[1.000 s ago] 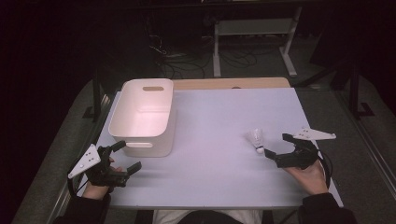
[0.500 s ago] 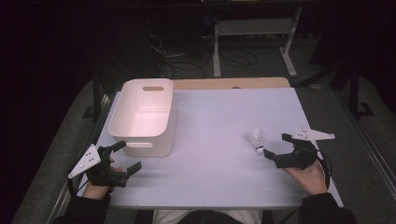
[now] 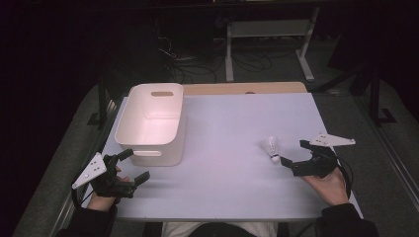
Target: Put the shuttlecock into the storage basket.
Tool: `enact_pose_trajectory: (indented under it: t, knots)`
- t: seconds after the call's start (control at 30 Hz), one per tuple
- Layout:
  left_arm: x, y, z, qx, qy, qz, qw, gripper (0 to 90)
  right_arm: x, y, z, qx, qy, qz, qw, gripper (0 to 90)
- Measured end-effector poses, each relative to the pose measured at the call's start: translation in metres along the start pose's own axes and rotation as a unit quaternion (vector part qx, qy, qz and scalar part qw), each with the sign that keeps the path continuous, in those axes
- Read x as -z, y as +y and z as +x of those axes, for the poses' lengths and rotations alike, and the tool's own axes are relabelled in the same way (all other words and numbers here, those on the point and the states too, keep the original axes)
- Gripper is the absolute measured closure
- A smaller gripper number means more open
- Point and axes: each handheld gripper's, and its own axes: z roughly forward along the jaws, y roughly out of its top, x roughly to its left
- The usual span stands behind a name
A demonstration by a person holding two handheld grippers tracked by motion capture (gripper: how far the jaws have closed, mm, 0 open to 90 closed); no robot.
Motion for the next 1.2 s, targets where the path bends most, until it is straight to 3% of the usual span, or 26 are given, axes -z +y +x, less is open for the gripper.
enact_pose_trajectory:
  t: [0.47, 1.2]
  knots:
    - [0.000, 0.000, 0.000, -0.002, 0.001, 0.003, 1.0000, 0.0, 0.006, 0.012, -0.007, 0.004, 0.001, 0.011, 0.9999, 0.0]
    - [0.000, 0.000, 0.000, 0.000, 0.001, 0.000, 1.0000, 0.0, -0.007, 0.043, -0.013, 0.014, 0.013, 0.044, 0.9988, 0.0]
